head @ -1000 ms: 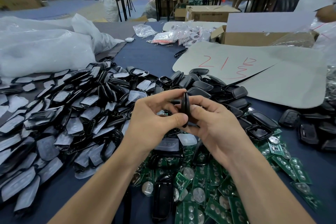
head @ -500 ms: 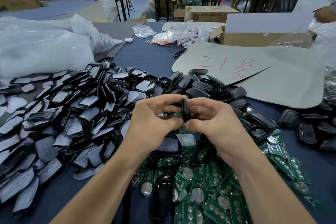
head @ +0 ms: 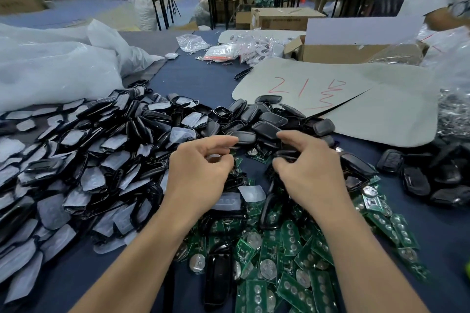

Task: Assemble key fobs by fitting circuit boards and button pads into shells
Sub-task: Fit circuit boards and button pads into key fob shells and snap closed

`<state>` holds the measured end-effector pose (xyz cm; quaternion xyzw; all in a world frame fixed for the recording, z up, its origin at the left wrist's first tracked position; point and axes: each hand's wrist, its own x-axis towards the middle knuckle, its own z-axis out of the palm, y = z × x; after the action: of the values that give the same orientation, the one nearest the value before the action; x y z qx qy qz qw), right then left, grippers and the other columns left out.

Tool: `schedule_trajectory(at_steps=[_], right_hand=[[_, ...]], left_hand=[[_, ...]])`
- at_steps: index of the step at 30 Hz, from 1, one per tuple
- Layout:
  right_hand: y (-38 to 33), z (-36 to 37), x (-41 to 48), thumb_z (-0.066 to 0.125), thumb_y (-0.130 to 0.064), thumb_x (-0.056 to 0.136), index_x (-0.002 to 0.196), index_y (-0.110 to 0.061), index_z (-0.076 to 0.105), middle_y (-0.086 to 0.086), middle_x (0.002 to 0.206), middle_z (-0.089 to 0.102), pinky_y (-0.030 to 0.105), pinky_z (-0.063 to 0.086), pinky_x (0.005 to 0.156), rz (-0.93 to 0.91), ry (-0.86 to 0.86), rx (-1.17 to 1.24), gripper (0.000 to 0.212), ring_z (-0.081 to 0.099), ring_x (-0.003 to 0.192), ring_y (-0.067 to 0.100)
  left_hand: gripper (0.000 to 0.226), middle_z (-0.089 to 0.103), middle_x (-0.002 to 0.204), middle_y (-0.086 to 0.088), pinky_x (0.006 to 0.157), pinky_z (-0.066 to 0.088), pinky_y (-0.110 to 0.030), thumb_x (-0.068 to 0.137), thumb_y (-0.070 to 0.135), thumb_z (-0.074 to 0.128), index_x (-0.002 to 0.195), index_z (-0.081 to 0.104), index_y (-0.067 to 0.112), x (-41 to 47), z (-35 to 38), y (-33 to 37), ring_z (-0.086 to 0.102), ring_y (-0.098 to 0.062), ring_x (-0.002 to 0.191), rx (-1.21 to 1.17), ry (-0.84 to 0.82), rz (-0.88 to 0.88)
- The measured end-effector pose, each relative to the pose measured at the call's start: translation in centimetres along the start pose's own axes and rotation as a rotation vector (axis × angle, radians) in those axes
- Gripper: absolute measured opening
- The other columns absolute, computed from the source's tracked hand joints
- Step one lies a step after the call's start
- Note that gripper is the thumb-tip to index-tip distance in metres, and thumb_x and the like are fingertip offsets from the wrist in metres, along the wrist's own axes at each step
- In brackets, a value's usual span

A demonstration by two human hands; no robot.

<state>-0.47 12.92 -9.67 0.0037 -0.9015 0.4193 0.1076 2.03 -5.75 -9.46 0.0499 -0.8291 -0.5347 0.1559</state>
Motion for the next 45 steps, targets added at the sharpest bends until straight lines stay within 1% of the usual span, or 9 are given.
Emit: schedule_trajectory(at_steps=[4, 11, 15, 19, 23, 29, 36, 42, 45], right_hand=[[0.0, 0.2, -0.1, 0.069, -0.021, 0.088, 0.124, -0.036, 0.072, 0.002, 0.116, 0.073, 0.033, 0.050, 0.104, 0.029, -0.065, -0.205, 0.039, 0.066, 0.107, 0.024], [-0.2, -0.1, 0.1, 0.063, -0.010, 0.092, 0.104, -0.034, 0.080, -0.014, 0.091, 0.078, 0.025, 0.057, 0.085, 0.043, 0.105, -0.009, 0.032, 0.066, 0.071, 0.004], [0.6, 0.1, 0.3, 0.058, -0.002, 0.084, 0.102, -0.036, 0.079, 0.000, 0.093, 0.074, 0.043, 0.053, 0.101, 0.100, 0.027, -0.177, 0.043, 0.064, 0.106, 0.033], [-0.3, 1.5, 0.2, 0.058, -0.007, 0.092, 0.130, -0.032, 0.069, -0.003, 0.141, 0.061, 0.026, 0.023, 0.116, -0.086, 0.115, -0.136, 0.047, 0.042, 0.136, 0.022], [-1.7, 4.3, 0.8, 0.054, 0.004, 0.085, 0.148, -0.027, 0.053, 0.000, 0.150, 0.053, 0.033, 0.026, 0.124, -0.267, -0.129, -0.106, 0.070, 0.038, 0.144, 0.022], [-2.8, 5.4, 3.0, 0.060, -0.005, 0.083, 0.128, -0.031, 0.069, 0.010, 0.118, 0.073, 0.041, 0.051, 0.096, -0.286, -0.188, -0.259, 0.052, 0.064, 0.112, 0.036], [-2.0, 3.0, 0.5, 0.065, -0.007, 0.093, 0.086, -0.054, 0.076, -0.012, 0.074, 0.077, 0.024, 0.052, 0.053, -0.114, -0.038, 0.452, 0.049, 0.064, 0.050, 0.007], [-2.1, 2.1, -0.8, 0.070, -0.001, 0.092, 0.086, -0.010, 0.081, 0.015, 0.063, 0.071, 0.025, 0.047, 0.043, 0.078, -0.154, 0.734, 0.016, 0.059, 0.045, 0.019], [-2.2, 1.9, -1.0, 0.068, -0.009, 0.096, 0.079, -0.007, 0.080, 0.019, 0.062, 0.067, 0.024, 0.045, 0.043, 0.086, -0.228, 0.760, 0.021, 0.056, 0.046, 0.019]], left_hand=[[0.038, 0.074, 0.087, 0.029, 0.075, 0.046, 0.001, 0.089, 0.011, 0.074, 0.100, 0.079, 0.046, -0.1, 0.1, 0.0, 0.066, 0.018, 0.090, 0.129, -0.014, 0.046], [0.033, 0.073, 0.103, 0.030, 0.081, 0.036, 0.008, 0.090, 0.013, 0.073, 0.109, 0.080, 0.038, -0.3, 0.4, -0.2, 0.061, 0.018, 0.092, 0.336, -0.023, 0.165], [0.030, 0.070, 0.118, 0.025, 0.086, 0.032, 0.003, 0.091, 0.020, 0.073, 0.115, 0.078, 0.036, -0.2, 0.4, -0.7, 0.052, 0.017, 0.092, 0.438, -0.006, 0.178], [0.039, 0.063, 0.137, 0.016, 0.108, 0.021, -0.011, 0.096, 0.030, 0.070, 0.134, 0.069, 0.028, 0.1, 0.6, -1.2, 0.044, 0.000, 0.134, 0.540, -0.097, 0.199], [0.036, 0.065, 0.143, 0.003, 0.118, 0.018, -0.019, 0.095, 0.015, 0.063, 0.130, 0.073, 0.019, 0.5, 0.8, -1.5, 0.049, -0.015, 0.140, 0.656, -0.140, 0.237], [0.036, 0.070, 0.134, 0.007, 0.116, 0.022, -0.024, 0.091, 0.012, 0.061, 0.123, 0.076, 0.023, 0.0, 0.7, -1.6, 0.053, -0.014, 0.133, 0.657, -0.012, 0.187], [0.051, 0.069, 0.126, 0.017, 0.102, 0.040, -0.014, 0.092, 0.034, 0.071, 0.142, 0.062, 0.036, 0.0, 0.7, -1.0, 0.058, -0.001, 0.120, 0.411, 0.054, 0.201], [0.051, 0.080, 0.105, 0.001, 0.085, 0.056, -0.024, 0.083, -0.003, 0.065, 0.122, 0.074, 0.029, 0.1, 0.3, -0.1, 0.075, -0.011, 0.087, -0.282, -0.282, 0.096], [0.043, 0.080, 0.113, -0.004, 0.088, 0.055, -0.021, 0.088, -0.005, 0.072, 0.126, 0.071, 0.015, 0.4, -0.2, 0.0, 0.075, -0.013, 0.099, -0.449, -0.289, 0.043]])
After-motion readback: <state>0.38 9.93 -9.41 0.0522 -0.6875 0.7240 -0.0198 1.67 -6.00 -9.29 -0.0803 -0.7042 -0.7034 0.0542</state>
